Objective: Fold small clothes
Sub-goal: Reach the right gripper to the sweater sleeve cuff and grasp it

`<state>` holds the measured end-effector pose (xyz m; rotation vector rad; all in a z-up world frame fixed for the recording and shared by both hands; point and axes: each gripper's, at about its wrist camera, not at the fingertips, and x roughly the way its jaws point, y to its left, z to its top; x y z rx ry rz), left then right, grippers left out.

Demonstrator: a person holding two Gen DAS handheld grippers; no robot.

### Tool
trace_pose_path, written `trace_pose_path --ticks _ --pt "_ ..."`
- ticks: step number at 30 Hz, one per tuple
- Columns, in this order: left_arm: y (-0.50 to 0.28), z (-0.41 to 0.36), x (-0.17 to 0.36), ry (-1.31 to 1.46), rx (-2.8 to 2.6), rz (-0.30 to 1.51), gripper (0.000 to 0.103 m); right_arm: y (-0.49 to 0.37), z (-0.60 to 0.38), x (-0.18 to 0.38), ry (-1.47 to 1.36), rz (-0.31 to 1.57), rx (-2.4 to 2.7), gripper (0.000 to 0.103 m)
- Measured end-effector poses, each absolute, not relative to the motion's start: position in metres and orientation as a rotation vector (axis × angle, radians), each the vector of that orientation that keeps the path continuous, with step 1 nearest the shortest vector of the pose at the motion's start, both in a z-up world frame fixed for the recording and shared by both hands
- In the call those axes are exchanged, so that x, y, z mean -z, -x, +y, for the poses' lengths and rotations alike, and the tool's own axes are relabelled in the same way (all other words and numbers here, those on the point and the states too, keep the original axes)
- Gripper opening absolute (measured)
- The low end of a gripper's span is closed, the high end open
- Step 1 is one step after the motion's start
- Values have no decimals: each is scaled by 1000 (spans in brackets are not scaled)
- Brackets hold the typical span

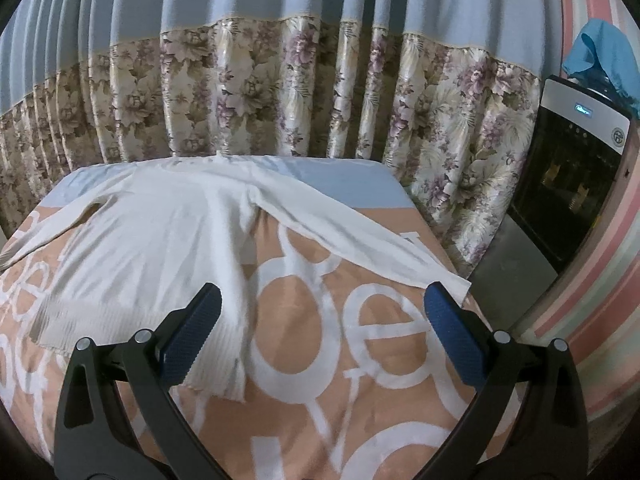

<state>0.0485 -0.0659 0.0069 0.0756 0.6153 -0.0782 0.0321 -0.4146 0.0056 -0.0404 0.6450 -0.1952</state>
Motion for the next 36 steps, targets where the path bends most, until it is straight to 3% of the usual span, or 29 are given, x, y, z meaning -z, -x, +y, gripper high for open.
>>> trace_pose_path --ticks 22,34,36 --pt "-114 -151 32 -103 166 674 101 -94 -537 57 32 720 263 100" --pt "-157 -184 52 -112 162 668 102 -133 -628 95 -57 844 374 91" --pt "-163 -185 55 -113 162 664 102 -136 -637 102 -85 868 371 85"
